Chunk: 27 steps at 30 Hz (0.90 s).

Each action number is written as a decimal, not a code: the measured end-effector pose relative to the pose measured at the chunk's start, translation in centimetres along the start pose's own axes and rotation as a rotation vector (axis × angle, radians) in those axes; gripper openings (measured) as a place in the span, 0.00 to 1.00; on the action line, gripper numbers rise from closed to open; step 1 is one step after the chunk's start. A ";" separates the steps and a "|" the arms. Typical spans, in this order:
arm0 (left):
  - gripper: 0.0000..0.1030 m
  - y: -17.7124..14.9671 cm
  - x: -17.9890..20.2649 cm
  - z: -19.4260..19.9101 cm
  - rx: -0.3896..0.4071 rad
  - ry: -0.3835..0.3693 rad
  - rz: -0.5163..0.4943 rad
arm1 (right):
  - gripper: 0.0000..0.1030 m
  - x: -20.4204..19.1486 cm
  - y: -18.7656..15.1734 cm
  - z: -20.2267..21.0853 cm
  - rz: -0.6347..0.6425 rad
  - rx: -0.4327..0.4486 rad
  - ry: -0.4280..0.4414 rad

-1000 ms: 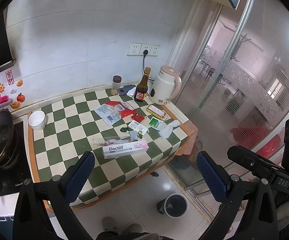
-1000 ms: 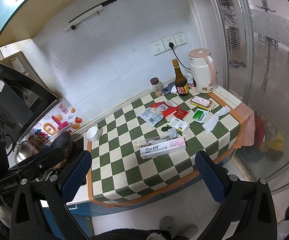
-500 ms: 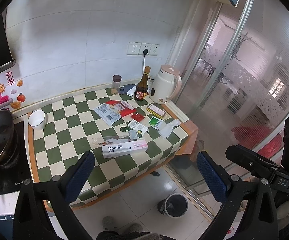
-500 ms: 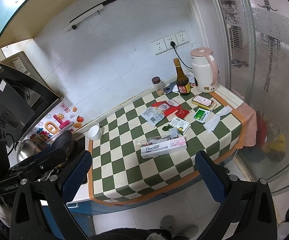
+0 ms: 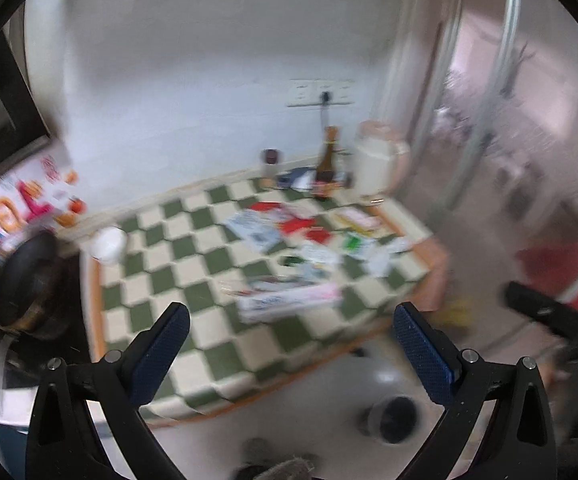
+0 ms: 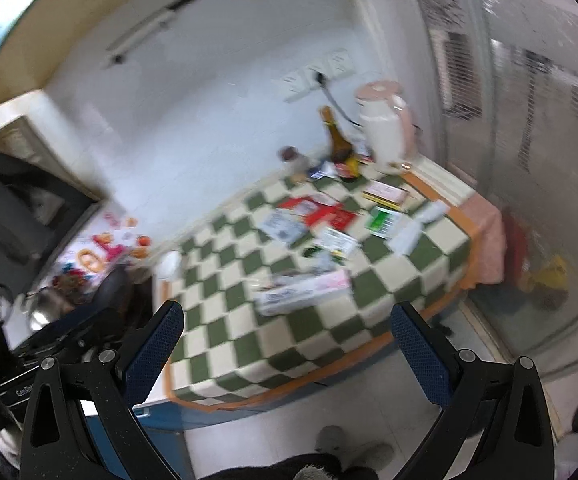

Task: Collect trash
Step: 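Grasp the Dental Doctor toothpaste box with the left tool while the right tool reaches toward the white barcode box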

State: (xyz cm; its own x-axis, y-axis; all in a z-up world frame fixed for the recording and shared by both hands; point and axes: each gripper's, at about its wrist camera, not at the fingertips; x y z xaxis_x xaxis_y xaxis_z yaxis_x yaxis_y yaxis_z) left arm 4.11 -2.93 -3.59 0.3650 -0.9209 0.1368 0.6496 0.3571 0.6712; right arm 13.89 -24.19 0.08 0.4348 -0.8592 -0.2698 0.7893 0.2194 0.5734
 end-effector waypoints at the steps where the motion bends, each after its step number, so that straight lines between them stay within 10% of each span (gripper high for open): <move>1: 1.00 0.1 0.0 -1.5 -0.012 0.050 -0.026 | 1.00 0.3 0.0 -1.1 -0.007 -0.012 -0.028; 9: 1.00 -0.6 -1.2 -18.8 -0.303 0.177 -0.304 | 1.00 6.9 0.4 -14.4 -0.088 -0.200 -0.193; 20: 0.96 -5.0 1.2 -38.1 -0.672 0.072 -0.805 | 1.00 13.4 -0.1 -31.2 -0.142 -0.460 -0.326; 24: 0.56 -5.7 1.8 -41.2 -0.737 0.001 -0.804 | 1.00 14.2 0.3 -34.2 -0.141 -0.515 -0.349; 27: 0.54 -5.0 1.9 -40.9 -0.728 -0.023 -0.751 | 1.00 14.5 0.8 -35.7 -0.128 -0.552 -0.356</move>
State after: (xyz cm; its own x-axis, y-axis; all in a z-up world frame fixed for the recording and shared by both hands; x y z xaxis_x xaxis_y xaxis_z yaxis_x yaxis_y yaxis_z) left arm 28.79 -0.09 -36.50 -0.3062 -0.9450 -0.1153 0.9516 -0.3071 -0.0104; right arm 36.27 -19.98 -30.98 0.2276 -0.9736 0.0166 0.9724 0.2281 0.0485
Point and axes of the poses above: each gripper's, at about its wrist camera, not at the fingertips, and z roughly against the way its jaws point, x to its right, y to its top, and after that the axes turned 8 degrees about -y, right-handed
